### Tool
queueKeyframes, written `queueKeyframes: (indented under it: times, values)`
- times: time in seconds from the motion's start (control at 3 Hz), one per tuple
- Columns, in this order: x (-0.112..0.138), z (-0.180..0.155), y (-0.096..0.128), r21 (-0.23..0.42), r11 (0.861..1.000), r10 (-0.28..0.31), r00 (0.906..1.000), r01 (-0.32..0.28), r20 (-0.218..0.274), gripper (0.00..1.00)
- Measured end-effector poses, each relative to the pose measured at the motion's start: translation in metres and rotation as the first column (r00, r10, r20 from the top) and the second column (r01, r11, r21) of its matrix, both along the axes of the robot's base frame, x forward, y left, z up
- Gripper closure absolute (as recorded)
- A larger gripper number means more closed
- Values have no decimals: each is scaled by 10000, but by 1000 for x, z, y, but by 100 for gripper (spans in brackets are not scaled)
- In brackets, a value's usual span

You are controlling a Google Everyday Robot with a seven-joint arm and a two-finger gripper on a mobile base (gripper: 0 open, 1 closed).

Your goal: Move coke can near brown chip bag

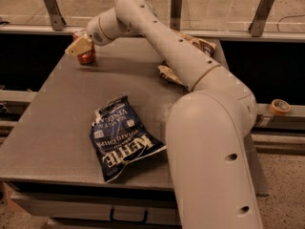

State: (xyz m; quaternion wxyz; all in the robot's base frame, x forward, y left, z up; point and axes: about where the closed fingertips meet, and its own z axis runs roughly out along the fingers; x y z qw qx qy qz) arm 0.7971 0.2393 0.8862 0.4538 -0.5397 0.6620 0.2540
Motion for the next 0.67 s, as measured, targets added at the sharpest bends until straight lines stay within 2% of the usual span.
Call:
queueKeyframes:
  times: [0.33, 0.67]
  values:
    - [-3, 13, -3, 220, 9997, 96, 9999, -98, 118, 74]
    - [-12, 25, 2, 378, 9983, 434, 9989, -440, 161, 97]
